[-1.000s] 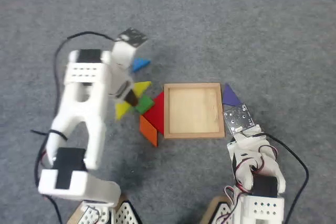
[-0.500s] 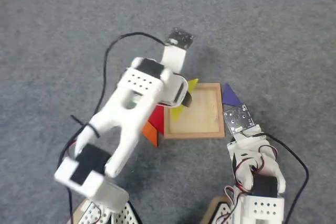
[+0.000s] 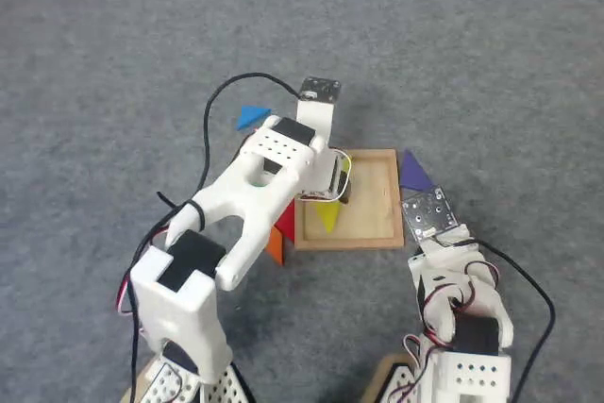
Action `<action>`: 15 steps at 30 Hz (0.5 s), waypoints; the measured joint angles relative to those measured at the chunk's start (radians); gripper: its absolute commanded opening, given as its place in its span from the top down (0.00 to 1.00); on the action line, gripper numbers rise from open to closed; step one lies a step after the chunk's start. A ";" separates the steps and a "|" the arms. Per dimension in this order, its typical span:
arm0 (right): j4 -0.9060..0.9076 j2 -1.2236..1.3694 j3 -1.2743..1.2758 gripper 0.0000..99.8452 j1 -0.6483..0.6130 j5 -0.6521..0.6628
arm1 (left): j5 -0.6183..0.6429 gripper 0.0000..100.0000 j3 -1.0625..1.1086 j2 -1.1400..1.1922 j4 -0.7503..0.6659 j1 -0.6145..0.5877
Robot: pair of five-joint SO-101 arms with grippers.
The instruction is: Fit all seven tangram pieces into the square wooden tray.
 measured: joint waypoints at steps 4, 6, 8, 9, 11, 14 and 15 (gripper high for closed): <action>0.000 0.000 0.000 0.99 0.000 0.000 | 0.020 0.85 0.000 0.000 0.000 0.002; 0.000 0.000 0.000 0.99 0.000 0.000 | 0.018 0.85 -0.020 0.002 -0.005 0.003; 0.000 0.000 0.000 0.99 0.000 0.000 | -0.020 0.85 -0.051 0.002 -0.018 0.005; 0.000 0.000 0.000 0.99 0.000 0.000 | -0.043 0.85 -0.064 0.002 -0.025 0.005; 0.000 0.000 0.000 0.99 0.000 0.000 | -0.071 0.85 -0.086 0.002 -0.031 0.005; 0.000 0.000 0.000 0.99 0.000 0.000 | -0.074 0.85 -0.103 0.002 -0.031 0.005; 0.000 0.000 0.000 0.99 0.000 0.000 | -0.074 0.85 -0.104 0.002 -0.031 0.005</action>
